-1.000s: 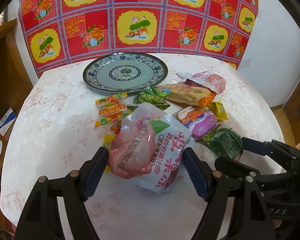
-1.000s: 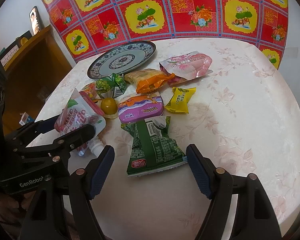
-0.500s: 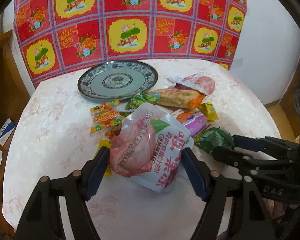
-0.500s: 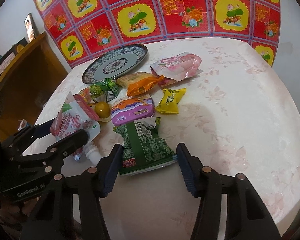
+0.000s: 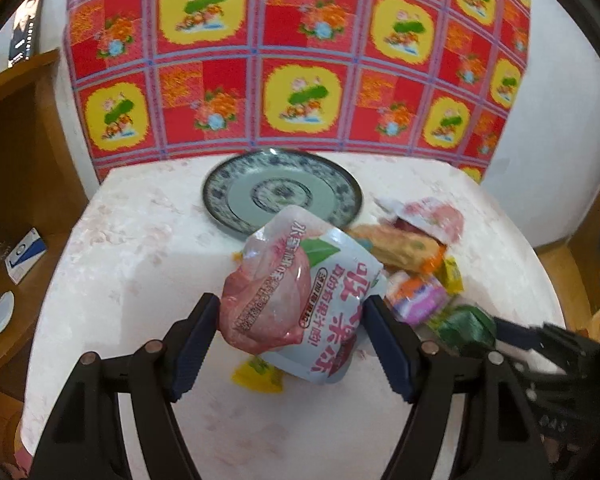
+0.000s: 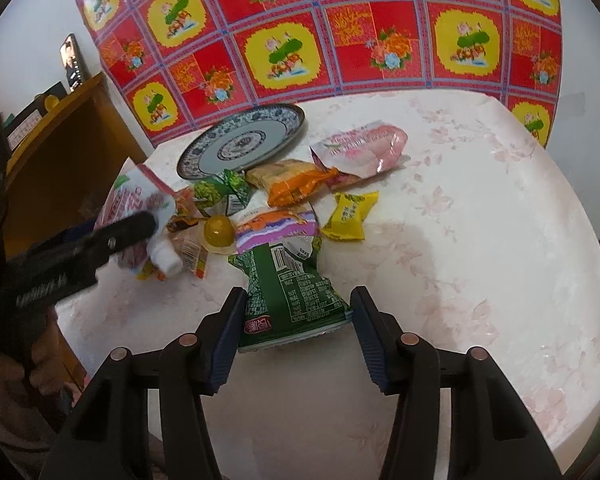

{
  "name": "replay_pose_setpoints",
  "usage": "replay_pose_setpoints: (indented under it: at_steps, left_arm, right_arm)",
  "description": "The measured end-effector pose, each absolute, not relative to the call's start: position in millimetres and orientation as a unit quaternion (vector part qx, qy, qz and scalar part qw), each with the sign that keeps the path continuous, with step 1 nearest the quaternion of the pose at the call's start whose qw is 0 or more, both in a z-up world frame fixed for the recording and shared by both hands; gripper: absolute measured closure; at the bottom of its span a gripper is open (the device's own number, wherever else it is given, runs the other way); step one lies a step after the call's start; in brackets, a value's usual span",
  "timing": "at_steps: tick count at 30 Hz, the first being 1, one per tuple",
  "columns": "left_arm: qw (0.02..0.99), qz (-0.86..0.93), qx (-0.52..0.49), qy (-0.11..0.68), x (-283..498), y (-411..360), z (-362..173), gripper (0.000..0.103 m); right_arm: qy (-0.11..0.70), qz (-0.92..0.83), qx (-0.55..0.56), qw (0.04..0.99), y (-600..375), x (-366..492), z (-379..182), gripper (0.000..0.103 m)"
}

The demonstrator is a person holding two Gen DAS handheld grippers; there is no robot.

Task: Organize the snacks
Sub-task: 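Carry the pink bag onto the plate with the left gripper while the right gripper grasps the green packet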

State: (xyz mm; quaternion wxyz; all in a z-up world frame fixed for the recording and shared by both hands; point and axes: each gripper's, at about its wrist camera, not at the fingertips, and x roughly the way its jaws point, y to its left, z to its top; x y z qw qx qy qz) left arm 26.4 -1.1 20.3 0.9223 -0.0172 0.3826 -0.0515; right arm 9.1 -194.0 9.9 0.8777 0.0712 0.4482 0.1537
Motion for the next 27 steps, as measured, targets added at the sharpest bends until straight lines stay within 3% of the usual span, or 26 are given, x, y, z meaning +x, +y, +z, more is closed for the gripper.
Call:
replay_pose_setpoints:
  at_steps: [27]
  left_arm:
    - [0.924, 0.003, -0.028, 0.381, 147, 22, 0, 0.025]
  right_arm:
    - [0.414, 0.185, 0.053, 0.890, -182, 14, 28, 0.049]
